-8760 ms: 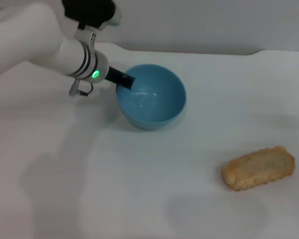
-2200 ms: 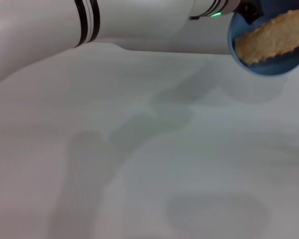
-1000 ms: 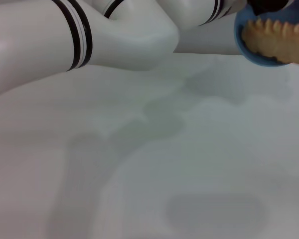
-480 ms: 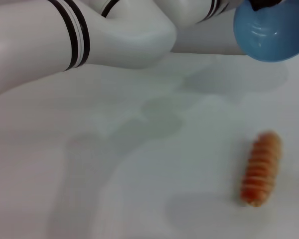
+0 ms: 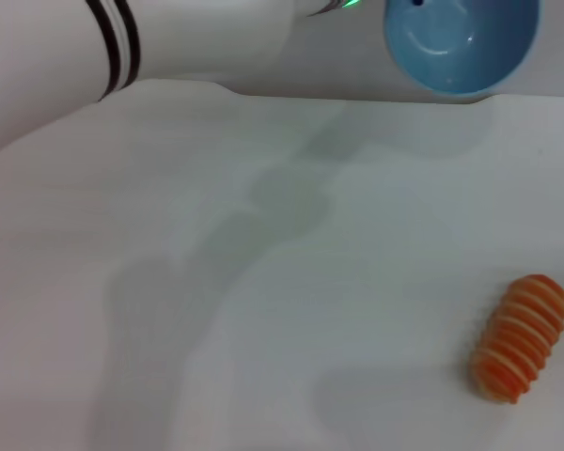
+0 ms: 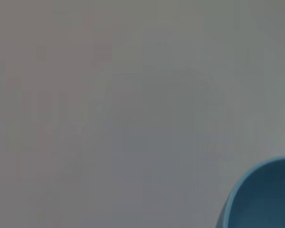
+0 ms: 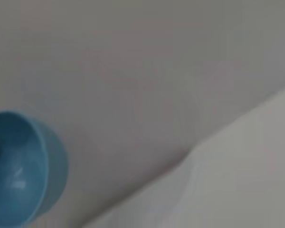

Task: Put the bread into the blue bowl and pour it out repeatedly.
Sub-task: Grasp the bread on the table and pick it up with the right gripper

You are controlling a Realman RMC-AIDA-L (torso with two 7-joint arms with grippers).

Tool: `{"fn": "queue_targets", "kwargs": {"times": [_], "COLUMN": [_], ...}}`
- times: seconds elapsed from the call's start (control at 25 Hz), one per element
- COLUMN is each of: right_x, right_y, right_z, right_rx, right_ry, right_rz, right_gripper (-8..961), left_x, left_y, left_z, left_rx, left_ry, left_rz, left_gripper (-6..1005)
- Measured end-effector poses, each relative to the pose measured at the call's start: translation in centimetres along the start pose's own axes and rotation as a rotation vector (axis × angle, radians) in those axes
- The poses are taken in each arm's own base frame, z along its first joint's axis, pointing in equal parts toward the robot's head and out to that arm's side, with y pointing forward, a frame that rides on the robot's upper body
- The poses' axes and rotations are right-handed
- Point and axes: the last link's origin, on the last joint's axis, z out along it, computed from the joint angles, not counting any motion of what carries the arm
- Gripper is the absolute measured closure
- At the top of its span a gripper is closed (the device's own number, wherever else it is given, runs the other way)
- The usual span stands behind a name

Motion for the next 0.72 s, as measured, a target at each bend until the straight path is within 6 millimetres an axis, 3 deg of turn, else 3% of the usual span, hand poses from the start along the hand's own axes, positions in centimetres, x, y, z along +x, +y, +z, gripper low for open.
{"fn": "queue_targets", "kwargs": {"times": [0.2,0.48,0.72], "right_x": [-0.1,-0.8,-0.1], "right_y": [1.0,1.8,1.6], "right_z": [1.7,1.7,1.9], "right_rx": [0.027,0.004,0.035], "right_ry": [0.341,0.363,0.418], "right_rz": [0.033,0.009,0.071], "right_gripper": [483,482,482], "left_x": [-2.9,-5.5,-5.9], "left_y": [-1.0,-1.2,-0.9], "left_z": [-0.7,-1.4,-1.6], "left_rx": [0.016,0.021,0.016], "left_ry": [-0.06,-0.101,-0.105], "left_rz": [-0.115,-0.205,-0.215], "left_gripper": [1000,1000,1000]}}
